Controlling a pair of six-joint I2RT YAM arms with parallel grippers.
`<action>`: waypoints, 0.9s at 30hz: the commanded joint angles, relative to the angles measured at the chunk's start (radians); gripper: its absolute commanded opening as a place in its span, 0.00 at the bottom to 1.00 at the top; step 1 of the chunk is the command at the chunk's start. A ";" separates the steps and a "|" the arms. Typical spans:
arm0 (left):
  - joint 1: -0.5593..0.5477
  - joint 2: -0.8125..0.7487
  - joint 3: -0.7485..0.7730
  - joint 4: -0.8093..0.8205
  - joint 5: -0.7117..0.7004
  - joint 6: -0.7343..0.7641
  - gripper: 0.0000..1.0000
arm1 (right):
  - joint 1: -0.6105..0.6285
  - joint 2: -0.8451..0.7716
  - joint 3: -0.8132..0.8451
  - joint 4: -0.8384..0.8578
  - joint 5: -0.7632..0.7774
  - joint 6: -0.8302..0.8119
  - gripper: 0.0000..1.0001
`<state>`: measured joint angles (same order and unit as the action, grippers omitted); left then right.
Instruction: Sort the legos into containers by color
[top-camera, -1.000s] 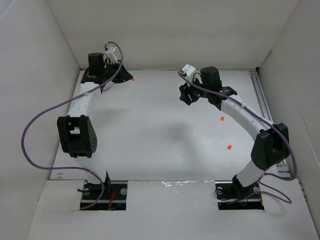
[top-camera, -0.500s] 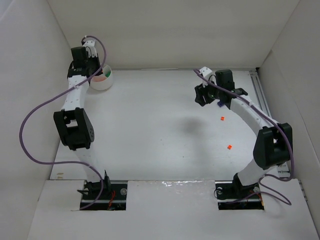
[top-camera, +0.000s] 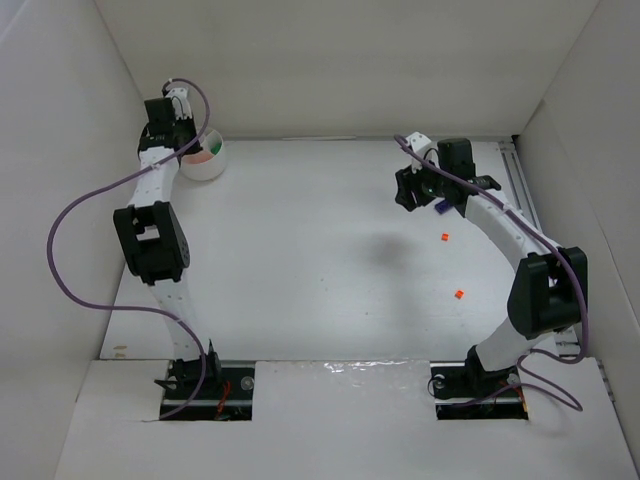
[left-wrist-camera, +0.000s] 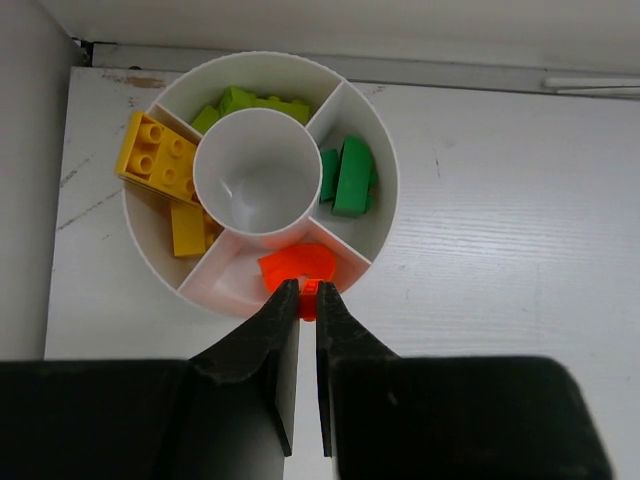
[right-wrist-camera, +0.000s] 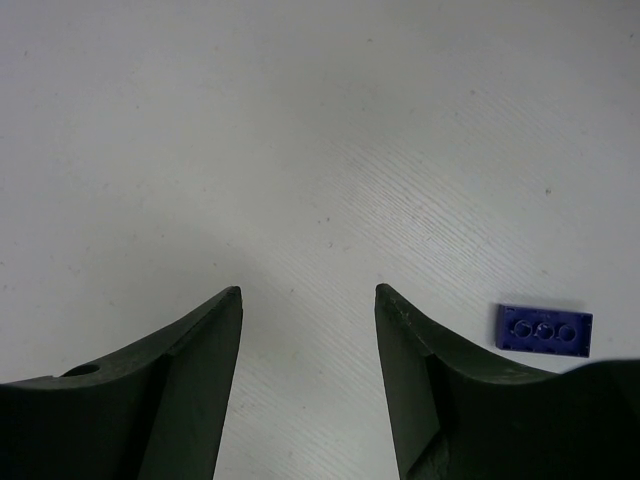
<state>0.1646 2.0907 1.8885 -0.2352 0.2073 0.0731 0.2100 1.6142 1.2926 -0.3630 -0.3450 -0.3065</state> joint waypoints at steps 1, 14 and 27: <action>0.001 0.012 0.067 0.022 -0.017 0.001 0.00 | -0.003 -0.043 0.002 -0.001 -0.017 0.014 0.61; 0.001 0.054 0.077 0.031 -0.057 0.019 0.00 | -0.003 -0.013 0.039 -0.001 -0.017 0.014 0.61; 0.001 0.072 0.087 0.040 -0.097 0.019 0.29 | -0.044 -0.004 0.030 -0.053 -0.017 -0.048 0.59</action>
<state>0.1646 2.1777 1.9266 -0.2230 0.1303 0.0902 0.1936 1.6184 1.2964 -0.3962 -0.3485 -0.3222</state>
